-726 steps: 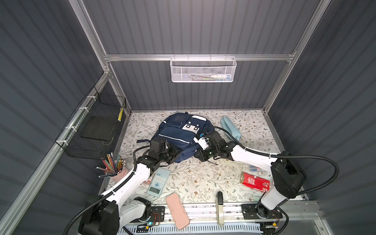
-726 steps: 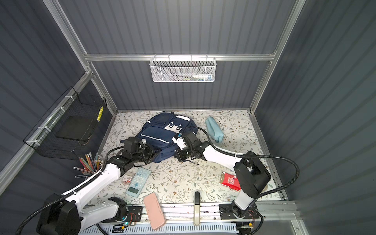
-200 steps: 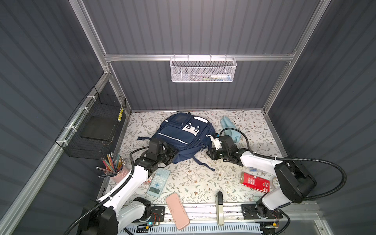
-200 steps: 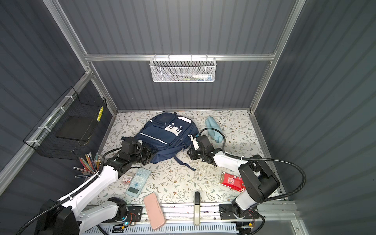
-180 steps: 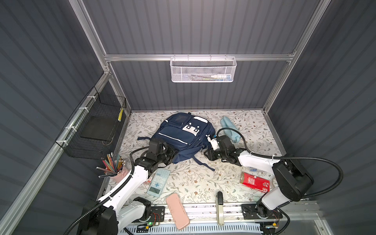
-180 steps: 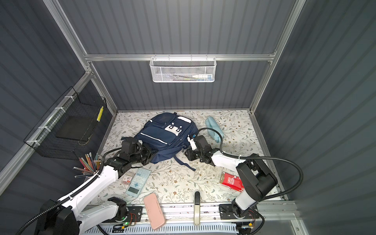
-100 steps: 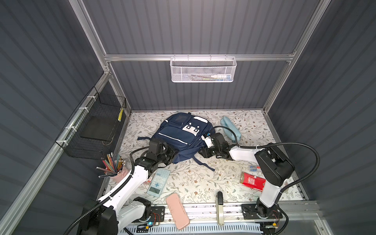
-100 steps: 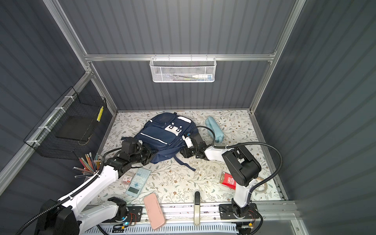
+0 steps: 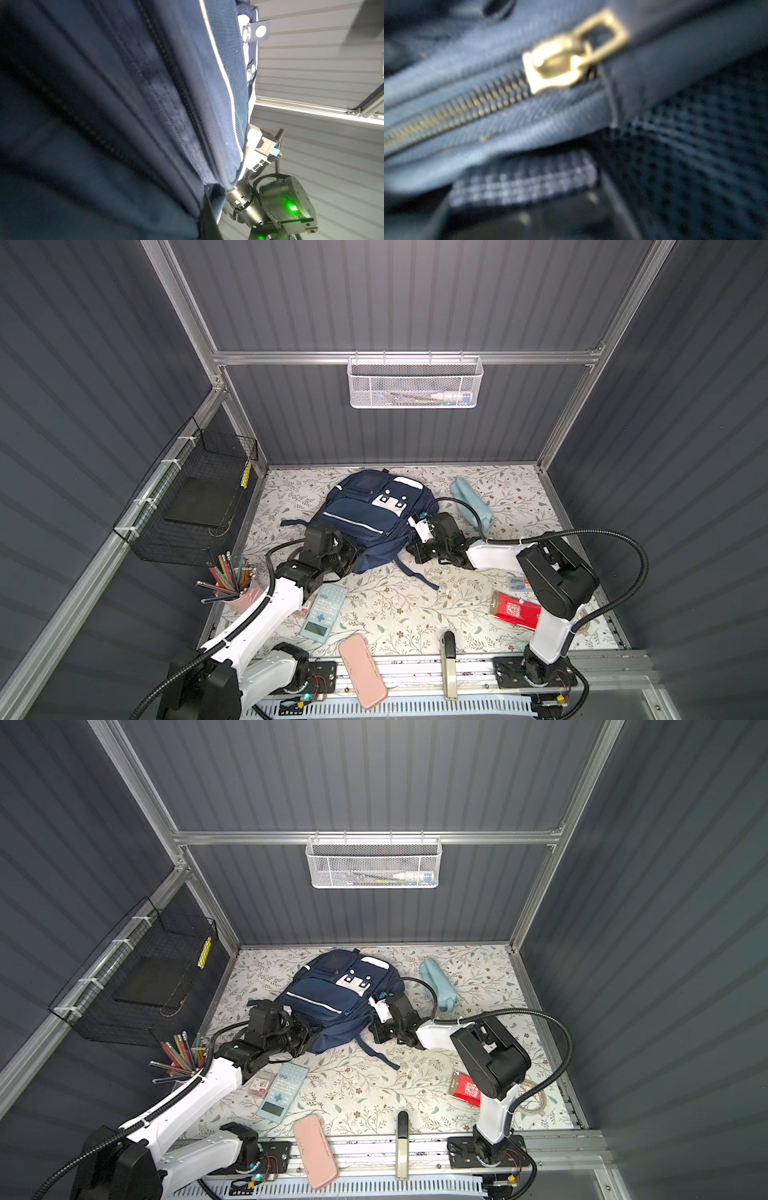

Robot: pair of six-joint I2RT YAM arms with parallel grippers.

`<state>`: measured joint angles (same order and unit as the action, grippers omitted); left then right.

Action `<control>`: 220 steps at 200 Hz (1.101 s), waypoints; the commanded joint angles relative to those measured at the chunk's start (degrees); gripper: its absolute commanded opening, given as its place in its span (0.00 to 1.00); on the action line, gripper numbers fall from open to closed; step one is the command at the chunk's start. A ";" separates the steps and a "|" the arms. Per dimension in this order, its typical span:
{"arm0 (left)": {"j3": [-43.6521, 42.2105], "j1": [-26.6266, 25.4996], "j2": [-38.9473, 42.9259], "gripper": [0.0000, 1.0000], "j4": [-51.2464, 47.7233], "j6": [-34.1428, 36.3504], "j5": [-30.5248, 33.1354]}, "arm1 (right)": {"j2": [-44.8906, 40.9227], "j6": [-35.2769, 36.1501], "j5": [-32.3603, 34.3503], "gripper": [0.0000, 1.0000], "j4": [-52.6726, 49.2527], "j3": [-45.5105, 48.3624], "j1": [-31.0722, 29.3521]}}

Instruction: Pack the student bag

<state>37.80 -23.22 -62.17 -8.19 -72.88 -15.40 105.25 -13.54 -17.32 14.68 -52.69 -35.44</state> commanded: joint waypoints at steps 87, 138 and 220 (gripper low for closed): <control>3.00 -0.09 0.16 0.00 -0.99 0.83 -0.92 | 2.35 -4.66 4.62 0.00 -5.83 -0.35 4.87; 3.65 -1.49 -3.36 0.00 5.83 4.97 -4.92 | -9.69 -7.89 -0.37 0.53 0.30 7.99 4.58; 4.82 -0.84 -1.76 0.62 -2.60 8.88 -3.01 | -23.42 -10.25 12.58 0.80 -19.43 -4.85 5.56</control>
<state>47.55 -24.27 -66.63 -15.09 -63.57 -16.51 76.71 -21.28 -9.19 0.97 -52.71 -30.41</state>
